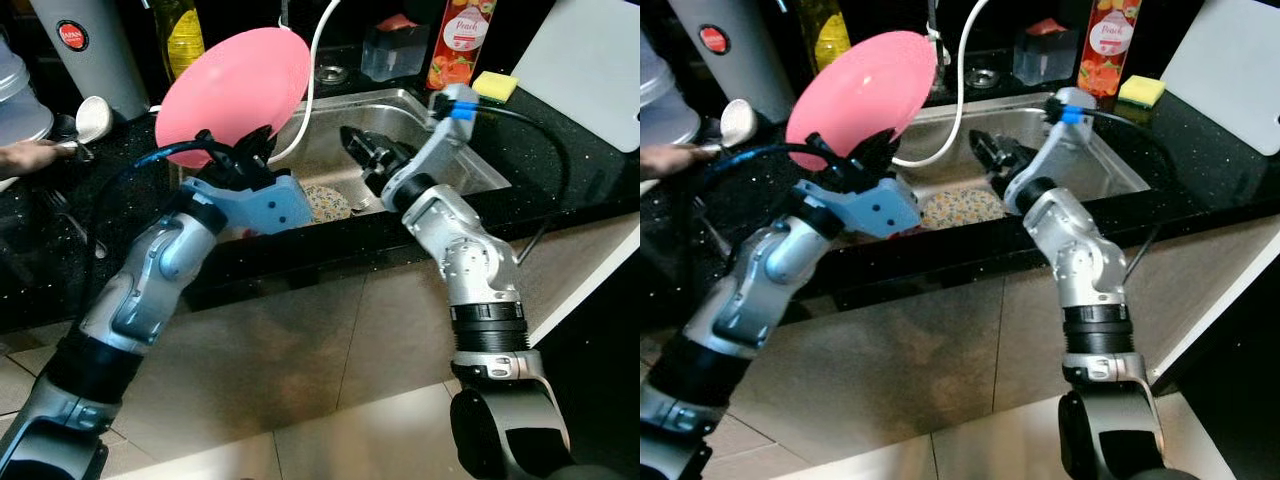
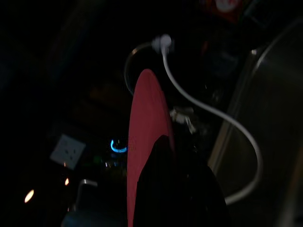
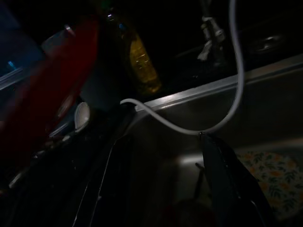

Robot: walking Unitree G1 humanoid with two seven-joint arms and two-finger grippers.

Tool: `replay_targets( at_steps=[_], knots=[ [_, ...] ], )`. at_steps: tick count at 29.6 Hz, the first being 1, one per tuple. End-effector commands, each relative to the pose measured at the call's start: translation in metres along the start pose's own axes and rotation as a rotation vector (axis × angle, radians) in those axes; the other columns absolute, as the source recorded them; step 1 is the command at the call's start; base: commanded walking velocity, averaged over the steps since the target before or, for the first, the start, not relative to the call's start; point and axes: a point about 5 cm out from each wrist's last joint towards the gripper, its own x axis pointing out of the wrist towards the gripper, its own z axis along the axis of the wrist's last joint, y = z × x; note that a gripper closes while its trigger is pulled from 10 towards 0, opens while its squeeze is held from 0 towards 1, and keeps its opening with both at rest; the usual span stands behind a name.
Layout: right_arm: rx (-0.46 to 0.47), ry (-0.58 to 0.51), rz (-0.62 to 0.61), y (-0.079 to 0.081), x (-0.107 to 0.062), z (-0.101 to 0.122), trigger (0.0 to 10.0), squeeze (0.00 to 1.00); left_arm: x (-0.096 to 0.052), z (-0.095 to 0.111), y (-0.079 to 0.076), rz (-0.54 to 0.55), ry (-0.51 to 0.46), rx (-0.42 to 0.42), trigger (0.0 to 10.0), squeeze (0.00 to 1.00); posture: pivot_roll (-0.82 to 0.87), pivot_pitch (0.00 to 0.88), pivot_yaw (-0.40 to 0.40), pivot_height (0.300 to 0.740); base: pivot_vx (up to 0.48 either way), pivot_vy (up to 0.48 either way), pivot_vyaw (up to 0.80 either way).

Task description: Kitchen organization

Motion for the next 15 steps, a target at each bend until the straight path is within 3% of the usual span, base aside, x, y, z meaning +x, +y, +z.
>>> replay_targets(
  at_steps=[1, 2, 3, 4, 6, 7, 8, 9, 10, 11, 12, 13, 14, 15],
  knots=[
    [-0.059, 0.012, -0.005, 0.003, 0.004, -0.001, 10.0, 0.00, -0.003, -0.008, 0.000, -0.006, 0.043, -0.029, 10.0, 0.00, 0.10, 0.000, 0.003, 0.740, 0.000, 0.000, 0.00],
    [-0.086, 0.009, -0.005, 0.003, 0.004, -0.002, 10.0, 0.00, -0.004, -0.011, -0.007, -0.035, 0.084, -0.122, 10.0, 0.00, 0.11, 0.000, 0.001, 0.740, 0.000, 0.000, 0.00],
    [-0.086, 0.009, -0.005, 0.003, 0.004, -0.002, 10.0, 0.00, -0.004, -0.011, -0.007, -0.035, 0.084, -0.122, 10.0, 0.00, 0.11, 0.000, 0.001, 0.740, 0.000, 0.000, 0.00],
    [-0.105, 0.004, -0.006, 0.003, 0.004, -0.002, 10.0, 0.00, -0.003, -0.013, -0.013, -0.060, 0.112, -0.223, 10.0, 0.00, 0.11, 0.000, 0.001, 0.740, 0.000, 0.000, 0.00],
    [-0.114, -0.001, -0.023, 0.003, 0.004, -0.004, 10.0, 0.00, 0.001, -0.014, -0.027, -0.064, 0.170, -0.524, 10.0, 0.00, 0.11, 0.000, -0.008, 0.740, 0.000, 0.000, 0.00],
    [-0.114, -0.001, -0.023, 0.003, 0.004, -0.004, 10.0, 0.00, 0.001, -0.014, -0.027, -0.064, 0.170, -0.524, 10.0, 0.00, 0.11, 0.000, -0.008, 0.740, 0.000, 0.000, 0.00],
    [-0.115, 0.001, -0.031, 0.004, 0.004, -0.005, 10.0, 0.00, 0.002, -0.014, -0.030, -0.054, 0.187, -0.619, 10.0, 0.00, 0.11, 0.000, -0.008, 0.740, 0.000, 0.000, 0.00],
    [-0.115, 0.001, -0.031, 0.004, 0.004, -0.005, 10.0, 0.00, 0.002, -0.014, -0.030, -0.054, 0.187, -0.619, 10.0, 0.00, 0.11, 0.000, -0.008, 0.740, 0.000, 0.000, 0.00],
    [-0.138, -0.001, -0.022, 0.007, 0.004, -0.006, 10.0, 0.00, 0.003, -0.012, -0.036, -0.057, 0.188, -0.712, 10.0, 0.00, 0.10, 0.000, -0.002, 0.740, 0.000, 0.000, 0.00],
    [-0.161, -0.009, -0.011, 0.010, 0.003, -0.005, 10.0, 0.00, 0.002, -0.009, -0.043, -0.083, 0.183, -0.779, 10.0, 0.18, 0.09, 0.000, 0.012, 0.740, 0.000, 0.000, 0.00],
    [-0.173, -0.020, -0.005, 0.010, 0.001, -0.004, 10.0, 0.00, 0.001, -0.005, -0.048, -0.104, 0.168, -0.827, 10.0, 0.18, 0.08, 0.000, 0.017, 0.740, 0.000, 0.000, 0.00],
    [-0.171, -0.030, -0.017, 0.008, -0.002, -0.003, 10.0, 0.00, -0.001, -0.003, -0.052, -0.126, 0.161, -0.856, 10.0, 0.84, 0.08, 0.000, 0.013, 0.740, 0.000, 0.000, 0.00],
    [-0.167, -0.035, -0.030, 0.007, -0.003, -0.002, 10.0, 0.00, -0.002, -0.002, -0.054, -0.138, 0.160, -0.867, 10.0, 0.84, 0.08, 0.000, 0.013, 0.740, 0.000, 0.000, 0.00],
    [-0.155, -0.034, -0.053, 0.005, -0.003, -0.003, 10.0, 0.00, -0.004, -0.002, -0.054, -0.143, 0.157, -0.879, 10.0, 1.00, 0.07, 0.000, 0.018, 0.740, 0.000, 0.000, 0.00]
  ],
)
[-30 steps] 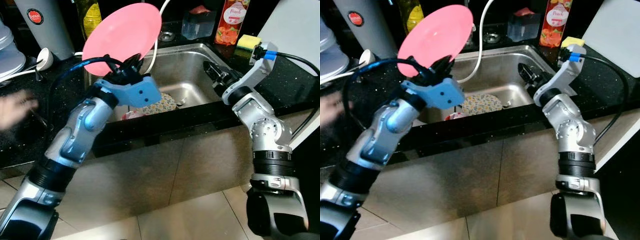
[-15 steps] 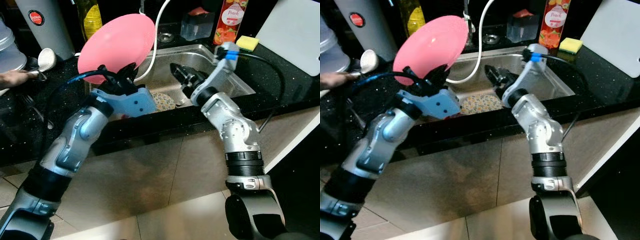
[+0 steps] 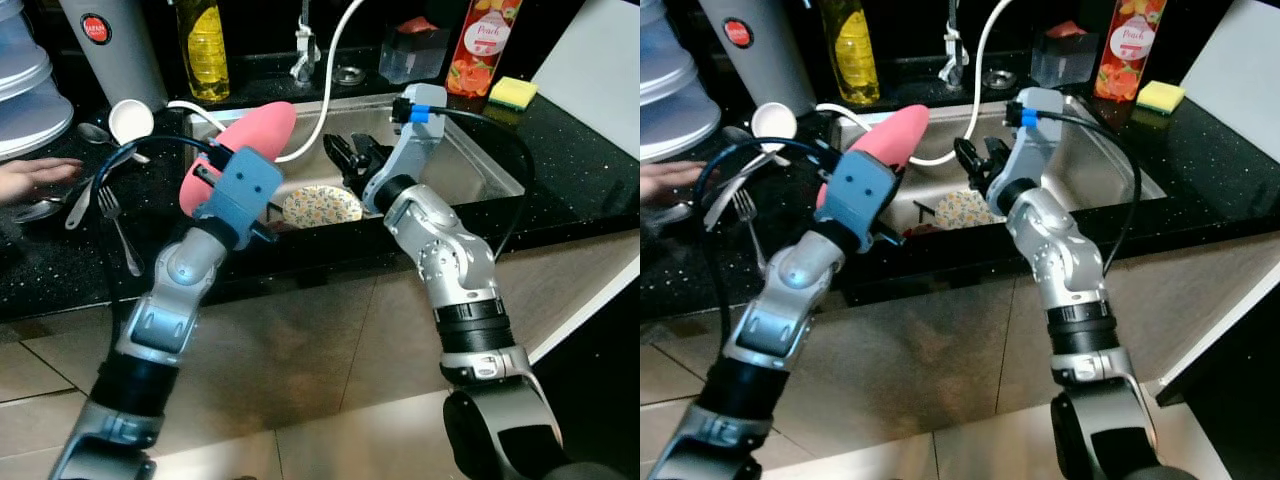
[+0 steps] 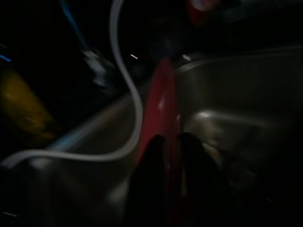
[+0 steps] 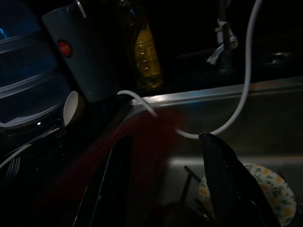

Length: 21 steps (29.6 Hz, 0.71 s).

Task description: Kitchen organization

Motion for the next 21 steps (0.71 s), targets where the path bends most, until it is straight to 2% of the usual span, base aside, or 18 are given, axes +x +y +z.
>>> replay_targets(
  at_steps=[1, 4, 10, 11, 12, 13, 15, 17, 18, 19, 21],
  knots=[
    [0.008, -0.015, -0.032, -0.003, -0.003, 0.001, 10.0, 0.00, -0.002, -0.003, -0.002, -0.021, 0.008, -0.061, 10.0, 1.00, 0.07, 0.000, 0.030, 0.740, 0.000, 0.000, 0.00],
    [-0.001, -0.018, -0.030, -0.003, -0.006, -0.001, 10.0, 0.00, -0.003, -0.001, 0.004, -0.008, -0.010, -0.089, 10.0, 1.00, 0.07, 0.000, 0.036, 0.740, 0.000, 0.000, 0.00],
    [0.013, -0.018, -0.059, -0.005, -0.006, -0.004, 10.0, 0.00, -0.004, -0.004, 0.018, 0.050, 0.002, -0.066, 10.0, 1.00, 0.07, 0.000, 0.032, 0.740, 0.000, 0.000, 0.00],
    [0.016, -0.020, -0.052, -0.004, -0.006, -0.005, 10.0, 0.00, -0.006, -0.007, 0.026, 0.087, 0.015, -0.052, 10.0, 1.00, 0.08, 0.000, 0.035, 0.740, 0.000, 0.000, 0.00],
    [0.010, -0.026, -0.032, 0.000, -0.005, -0.004, 10.0, 0.00, -0.014, -0.011, 0.043, 0.171, 0.038, -0.025, 10.0, 1.00, 0.09, 0.000, 0.039, 0.740, 0.000, 0.000, 0.00],
    [0.010, -0.026, -0.032, 0.000, -0.005, -0.004, 10.0, 0.00, -0.014, -0.011, 0.043, 0.171, 0.038, -0.025, 10.0, 1.00, 0.09, 0.000, 0.039, 0.740, 0.000, 0.000, 0.00],
    [0.005, -0.027, -0.033, -0.002, -0.006, -0.003, 10.0, 0.00, -0.026, -0.019, 0.057, 0.254, 0.081, -0.010, 10.0, 1.00, 0.10, 0.000, 0.028, 0.740, 0.000, 0.000, 0.00],
    [0.004, -0.026, -0.037, -0.003, -0.006, -0.003, 10.0, 0.00, -0.030, -0.022, 0.060, 0.274, 0.097, -0.007, 10.0, 1.00, 0.10, 0.000, 0.028, 0.740, 0.000, 0.000, 0.00],
    [0.004, -0.021, -0.040, -0.005, -0.006, -0.004, 10.0, 0.00, -0.036, -0.027, 0.064, 0.295, 0.119, 0.011, 10.0, 0.00, 0.11, 0.000, 0.013, 0.740, 0.000, 0.000, 0.00],
    [0.004, -0.021, -0.040, -0.005, -0.006, -0.004, 10.0, 0.00, -0.036, -0.027, 0.064, 0.295, 0.119, 0.011, 10.0, 0.00, 0.11, 0.000, 0.013, 0.740, 0.000, 0.000, 0.00],
    [-0.004, -0.005, -0.022, -0.005, -0.006, -0.007, 10.0, 0.00, -0.059, -0.038, 0.083, 0.414, 0.165, 0.041, 10.0, 0.00, 0.13, 0.000, 0.007, 0.740, 0.000, 0.000, 0.00]
  ],
)
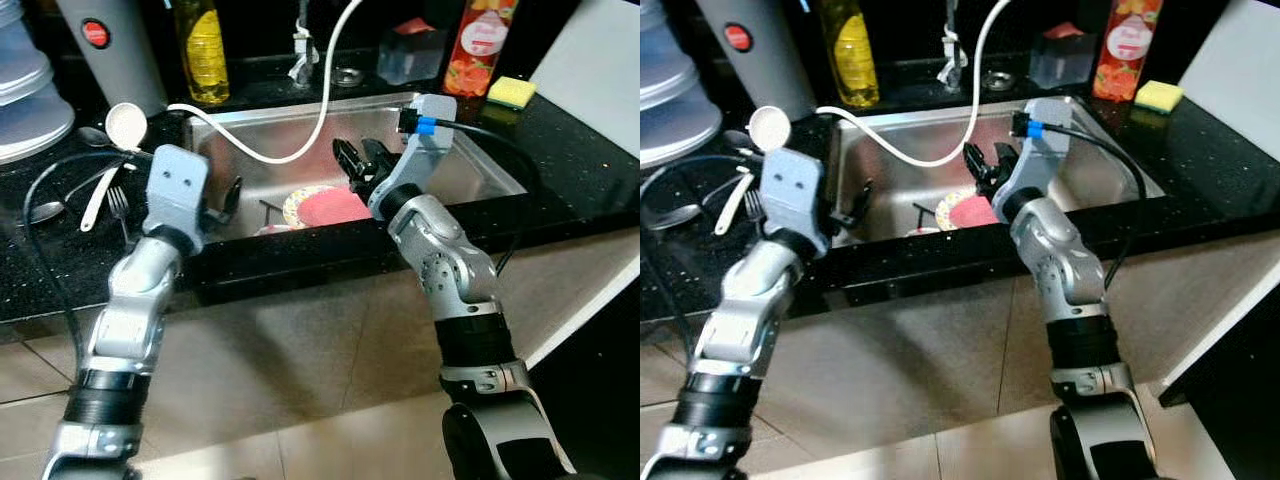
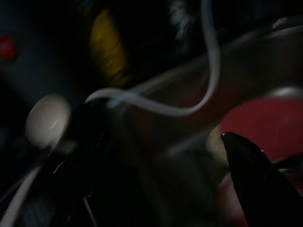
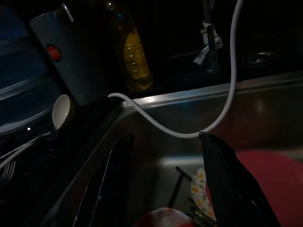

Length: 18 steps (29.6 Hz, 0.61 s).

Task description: Kitchen organization

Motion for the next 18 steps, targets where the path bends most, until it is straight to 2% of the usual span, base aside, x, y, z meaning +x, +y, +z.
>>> replay_targets(
  at_steps=[1, 4, 5, 9, 12, 13, 14, 18],
  knots=[
    [-0.007, 0.003, 0.007, 0.000, -0.001, -0.001, 10.0, 0.00, -0.006, -0.007, 0.019, 0.075, 0.031, 0.042, 10.0, 0.00, 0.13, 0.000, 0.007, 0.740, 0.000, 0.000, 0.00],
    [-0.015, 0.006, 0.024, 0.002, 0.002, -0.002, 10.0, 0.00, -0.023, -0.023, 0.052, 0.224, 0.078, 0.101, 10.0, 0.00, 0.14, 0.000, -0.010, 0.740, 0.000, 0.000, 0.00],
    [-0.015, 0.002, 0.024, 0.002, 0.003, -0.002, 10.0, 0.00, -0.026, -0.027, 0.058, 0.249, 0.085, 0.124, 10.0, 0.00, 0.14, 0.000, -0.010, 0.740, 0.000, 0.000, 0.00],
    [-0.040, -0.025, 0.028, 0.003, 0.007, 0.004, 10.0, 0.00, -0.042, -0.032, 0.096, 0.421, 0.111, 0.270, 10.0, 0.00, 0.13, 0.000, -0.010, 0.740, 0.000, 0.000, 0.00],
    [-0.072, -0.069, -0.013, -0.004, 0.009, 0.015, 10.0, 0.00, -0.048, -0.029, 0.115, 0.500, 0.122, 0.366, 10.0, 0.00, 0.13, 0.000, -0.022, 0.740, 0.000, 0.000, 0.00],
    [-0.072, -0.069, -0.013, -0.004, 0.009, 0.015, 10.0, 0.00, -0.048, -0.029, 0.115, 0.500, 0.122, 0.366, 10.0, 0.00, 0.13, 0.000, -0.022, 0.740, 0.000, 0.000, 0.00],
    [-0.066, -0.080, -0.031, -0.006, 0.008, 0.016, 10.0, 0.00, -0.054, -0.029, 0.128, 0.546, 0.145, 0.414, 10.0, 0.00, 0.13, 0.000, -0.018, 0.740, 0.000, 0.000, 0.00],
    [-0.072, -0.092, -0.043, -0.007, 0.007, 0.016, 10.0, 0.00, -0.059, -0.025, 0.136, 0.554, 0.148, 0.456, 10.0, 0.00, 0.14, 0.000, -0.009, 0.740, 0.000, 0.000, 0.00]
  ],
)
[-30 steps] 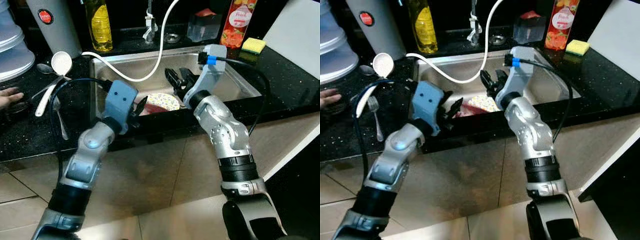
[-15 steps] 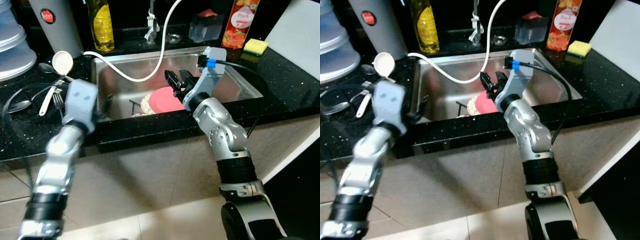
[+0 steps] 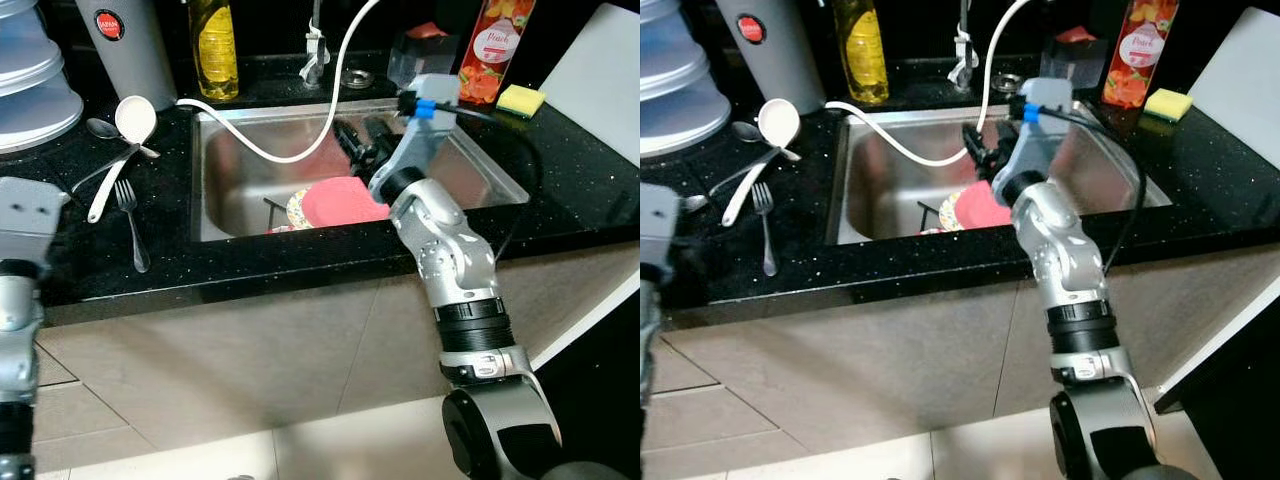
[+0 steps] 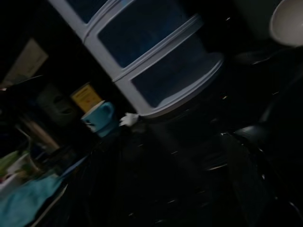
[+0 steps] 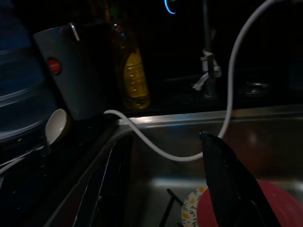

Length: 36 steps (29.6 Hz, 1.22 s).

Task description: Kitchen organization

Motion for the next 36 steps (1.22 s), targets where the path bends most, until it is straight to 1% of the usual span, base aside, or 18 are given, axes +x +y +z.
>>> replay_targets(
  at_steps=[1, 3, 5, 6, 7, 9, 12, 13, 15, 18, 20, 25, 26, 28, 29, 31, 36],
  knots=[
    [-0.008, -0.001, -0.014, -0.002, -0.001, -0.004, 10.0, 0.00, 0.001, 0.003, 0.006, -0.016, -0.030, 0.056, 10.0, 0.00, 0.14, 0.000, -0.007, 0.740, 0.000, 0.000, 0.00],
    [-0.003, -0.007, -0.025, -0.003, -0.001, -0.005, 10.0, 0.00, 0.002, 0.007, 0.004, -0.049, -0.045, 0.041, 10.0, 0.00, 0.14, 0.000, 0.002, 0.740, 0.000, 0.000, 0.00],
    [0.001, -0.015, -0.032, -0.002, 0.000, -0.005, 10.0, 0.00, 0.003, 0.014, -0.001, -0.080, -0.055, -0.037, 10.0, 0.00, 0.14, 0.000, 0.009, 0.740, 0.000, 0.000, 0.00],
    [0.005, -0.024, -0.043, -0.001, 0.001, -0.005, 10.0, 0.00, 0.005, 0.026, -0.007, -0.090, -0.059, -0.160, 10.0, 0.00, 0.14, 0.000, 0.015, 0.740, 0.000, 0.000, 0.00],
    [0.005, -0.024, -0.043, -0.001, 0.001, -0.005, 10.0, 0.00, 0.005, 0.026, -0.007, -0.090, -0.059, -0.160, 10.0, 0.00, 0.14, 0.000, 0.015, 0.740, 0.000, 0.000, 0.00],
    [0.009, -0.031, -0.050, -0.001, 0.001, -0.006, 10.0, 0.00, 0.006, 0.035, -0.011, -0.100, -0.071, -0.222, 10.0, 0.00, 0.15, 0.000, 0.017, 0.740, 0.000, 0.000, 0.00],
    [0.032, -0.032, -0.066, 0.000, 0.002, -0.008, 10.0, 0.00, 0.008, 0.051, -0.015, -0.123, -0.113, -0.307, 10.0, 0.00, 0.16, 0.000, 0.022, 0.740, 0.000, 0.000, 0.00],
    [0.032, -0.032, -0.066, 0.000, 0.002, -0.008, 10.0, 0.00, 0.008, 0.051, -0.015, -0.123, -0.113, -0.307, 10.0, 0.00, 0.16, 0.000, 0.022, 0.740, 0.000, 0.000, 0.00],
    [0.033, -0.029, -0.077, -0.001, 0.003, -0.011, 10.0, 0.00, 0.009, 0.058, -0.016, -0.141, -0.132, -0.347, 10.0, 0.00, 0.17, 0.000, 0.031, 0.740, 0.000, 0.000, 0.00],
    [0.026, -0.028, -0.097, -0.003, 0.004, -0.013, 10.0, 0.00, 0.009, 0.062, -0.017, -0.162, -0.135, -0.387, 10.0, 0.00, 0.18, 0.000, 0.041, 0.740, 0.000, 0.000, 0.00],
    [0.032, -0.027, -0.121, -0.002, 0.004, -0.016, 10.0, 0.00, 0.008, 0.063, -0.019, -0.189, -0.122, -0.421, 10.0, 0.00, 0.18, 0.000, 0.052, 0.740, 0.000, 0.000, 0.00],
    [0.041, -0.020, -0.150, -0.001, 0.004, -0.020, 10.0, 0.00, 0.007, 0.064, -0.022, -0.223, -0.104, -0.461, 10.0, 0.00, 0.16, 0.000, 0.059, 0.740, 0.000, 0.000, 0.00],
    [0.034, -0.017, -0.161, -0.001, 0.003, -0.020, 10.0, 0.00, 0.008, 0.065, -0.025, -0.230, -0.102, -0.476, 10.0, 0.00, 0.15, 0.000, 0.061, 0.740, 0.000, 0.000, 0.80],
    [0.034, -0.017, -0.161, -0.001, 0.003, -0.020, 10.0, 0.00, 0.008, 0.065, -0.025, -0.230, -0.102, -0.476, 10.0, 0.00, 0.15, 0.000, 0.061, 0.740, 0.000, 0.000, 0.80],
    [0.022, -0.010, -0.175, -0.002, 0.003, -0.020, 10.0, 0.00, 0.009, 0.067, -0.029, -0.238, -0.100, -0.492, 10.0, 0.00, 0.14, 0.000, 0.061, 0.740, 0.000, 0.000, 0.80],
    [-0.004, 0.004, -0.217, -0.010, 0.002, -0.021, 10.0, 0.00, 0.010, 0.074, -0.040, -0.274, -0.106, -0.519, 10.0, 0.00, 0.14, 0.000, 0.057, 0.740, 0.000, 0.000, 0.80],
    [-0.011, 0.001, -0.253, -0.017, 0.002, -0.020, 10.0, 0.00, 0.006, 0.075, -0.046, -0.304, -0.094, -0.536, 10.0, 0.00, 0.14, 0.000, 0.060, 0.740, 0.000, 0.000, 0.80]
  ],
)
